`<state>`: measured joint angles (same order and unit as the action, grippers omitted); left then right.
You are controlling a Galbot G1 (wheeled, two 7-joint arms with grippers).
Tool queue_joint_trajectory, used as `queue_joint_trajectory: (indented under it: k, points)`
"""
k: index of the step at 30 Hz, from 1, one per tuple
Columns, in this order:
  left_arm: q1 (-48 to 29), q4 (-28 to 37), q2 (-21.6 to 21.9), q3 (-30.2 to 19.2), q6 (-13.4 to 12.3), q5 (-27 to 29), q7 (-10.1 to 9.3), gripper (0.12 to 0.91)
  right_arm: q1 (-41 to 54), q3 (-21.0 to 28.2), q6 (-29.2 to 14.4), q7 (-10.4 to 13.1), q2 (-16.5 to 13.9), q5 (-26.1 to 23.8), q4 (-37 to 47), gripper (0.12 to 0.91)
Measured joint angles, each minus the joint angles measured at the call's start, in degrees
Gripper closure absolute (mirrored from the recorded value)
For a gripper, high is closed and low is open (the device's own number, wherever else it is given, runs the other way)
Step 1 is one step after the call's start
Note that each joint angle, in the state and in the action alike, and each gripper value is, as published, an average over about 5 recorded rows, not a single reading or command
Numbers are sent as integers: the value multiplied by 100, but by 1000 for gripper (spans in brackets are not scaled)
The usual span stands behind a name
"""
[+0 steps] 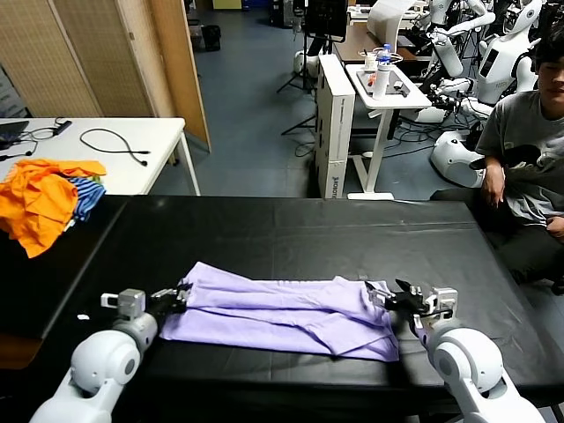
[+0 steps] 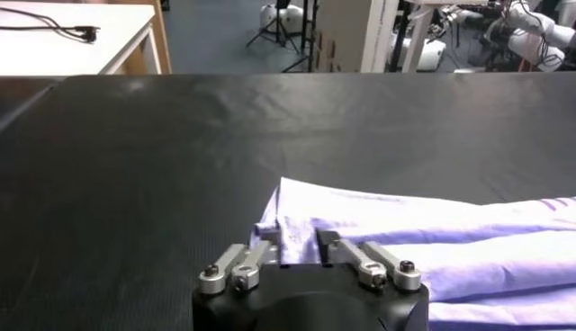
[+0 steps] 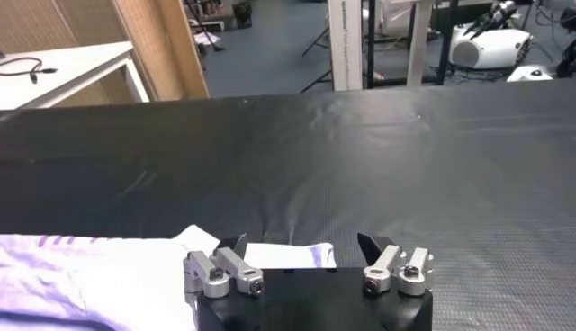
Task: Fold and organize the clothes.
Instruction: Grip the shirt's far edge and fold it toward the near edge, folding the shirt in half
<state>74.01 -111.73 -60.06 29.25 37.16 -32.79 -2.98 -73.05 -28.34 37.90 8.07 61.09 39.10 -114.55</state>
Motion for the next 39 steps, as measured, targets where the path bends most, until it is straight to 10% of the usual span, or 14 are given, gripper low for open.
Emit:
queue_joint_trajectory:
  k: [39]
  points:
    - [1497,-1604,-297,1016,-183,26,9,886,7,-12,-6,-54,-62,20,66,118]
